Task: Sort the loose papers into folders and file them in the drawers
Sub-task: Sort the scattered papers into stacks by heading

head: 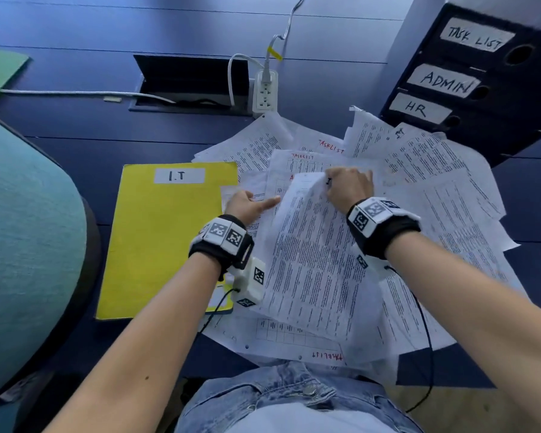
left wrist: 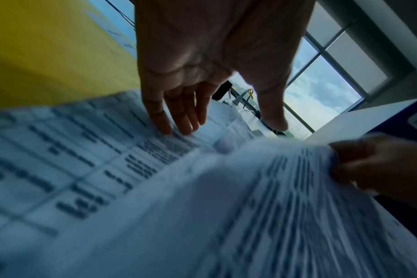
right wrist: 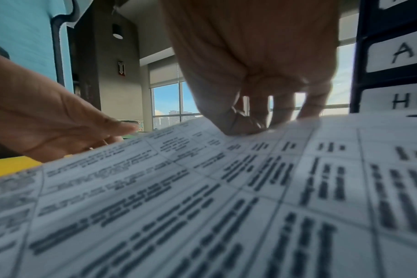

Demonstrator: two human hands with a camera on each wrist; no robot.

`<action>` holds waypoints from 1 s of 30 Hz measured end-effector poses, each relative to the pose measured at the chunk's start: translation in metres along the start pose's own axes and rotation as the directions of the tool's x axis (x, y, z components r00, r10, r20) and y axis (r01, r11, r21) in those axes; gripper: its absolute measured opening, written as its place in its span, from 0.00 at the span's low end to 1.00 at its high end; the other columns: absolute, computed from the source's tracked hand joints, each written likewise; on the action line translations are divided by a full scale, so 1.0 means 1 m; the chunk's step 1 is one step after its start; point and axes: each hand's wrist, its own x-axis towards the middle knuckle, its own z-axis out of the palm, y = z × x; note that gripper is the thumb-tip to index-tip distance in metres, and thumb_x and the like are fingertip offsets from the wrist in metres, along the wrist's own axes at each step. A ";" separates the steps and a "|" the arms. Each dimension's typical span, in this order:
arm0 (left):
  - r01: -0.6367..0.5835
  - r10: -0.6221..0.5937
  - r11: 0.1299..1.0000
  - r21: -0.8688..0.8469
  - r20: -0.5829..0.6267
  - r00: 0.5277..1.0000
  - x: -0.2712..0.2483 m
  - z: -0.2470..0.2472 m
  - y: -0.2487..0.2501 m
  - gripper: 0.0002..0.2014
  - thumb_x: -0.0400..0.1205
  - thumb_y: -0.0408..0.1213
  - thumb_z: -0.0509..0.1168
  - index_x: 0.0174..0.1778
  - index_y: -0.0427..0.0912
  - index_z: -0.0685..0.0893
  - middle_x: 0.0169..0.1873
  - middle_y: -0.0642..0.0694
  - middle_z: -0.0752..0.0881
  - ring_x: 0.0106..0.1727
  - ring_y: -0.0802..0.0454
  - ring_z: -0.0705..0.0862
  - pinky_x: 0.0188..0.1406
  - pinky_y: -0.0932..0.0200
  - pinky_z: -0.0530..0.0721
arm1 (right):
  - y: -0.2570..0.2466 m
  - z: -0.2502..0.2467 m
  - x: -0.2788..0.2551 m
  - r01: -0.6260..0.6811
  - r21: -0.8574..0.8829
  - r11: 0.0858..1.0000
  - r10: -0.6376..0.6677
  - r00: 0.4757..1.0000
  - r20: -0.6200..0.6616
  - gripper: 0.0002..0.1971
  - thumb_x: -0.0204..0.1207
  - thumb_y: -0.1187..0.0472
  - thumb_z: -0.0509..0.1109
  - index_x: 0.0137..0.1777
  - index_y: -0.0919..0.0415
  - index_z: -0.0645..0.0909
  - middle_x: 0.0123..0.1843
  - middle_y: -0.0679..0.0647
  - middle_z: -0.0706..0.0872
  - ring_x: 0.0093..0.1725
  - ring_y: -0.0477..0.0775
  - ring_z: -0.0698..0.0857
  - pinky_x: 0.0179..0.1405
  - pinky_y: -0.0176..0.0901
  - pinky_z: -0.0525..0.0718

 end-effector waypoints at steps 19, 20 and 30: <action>-0.060 0.086 0.978 -0.200 0.123 0.989 -0.021 0.046 0.008 0.25 0.78 0.23 0.63 0.71 0.37 0.65 0.62 0.37 0.79 0.63 0.38 0.79 0.65 0.42 0.78 | 0.066 0.029 -0.057 -0.514 0.741 0.433 0.452 0.835 0.315 0.19 0.73 0.66 0.72 0.63 0.72 0.77 0.58 0.63 0.84 0.55 0.59 0.83 0.59 0.51 0.81; -0.129 0.151 0.966 -0.223 0.084 0.985 -0.029 0.042 0.017 0.25 0.79 0.23 0.62 0.72 0.37 0.66 0.62 0.37 0.79 0.62 0.40 0.79 0.64 0.46 0.80 | 0.060 0.018 -0.058 -0.452 0.782 0.428 0.438 0.861 0.258 0.16 0.74 0.69 0.71 0.62 0.71 0.79 0.58 0.63 0.85 0.54 0.58 0.83 0.58 0.49 0.81; -0.785 0.651 0.428 -0.448 -0.450 0.612 -0.108 -0.060 0.134 0.15 0.76 0.24 0.68 0.57 0.26 0.78 0.42 0.49 0.86 0.43 0.62 0.86 0.45 0.65 0.84 | 0.019 -0.142 -0.093 0.593 0.747 0.301 0.324 0.673 -0.665 0.19 0.74 0.70 0.67 0.63 0.66 0.68 0.55 0.55 0.79 0.55 0.44 0.81 0.56 0.39 0.80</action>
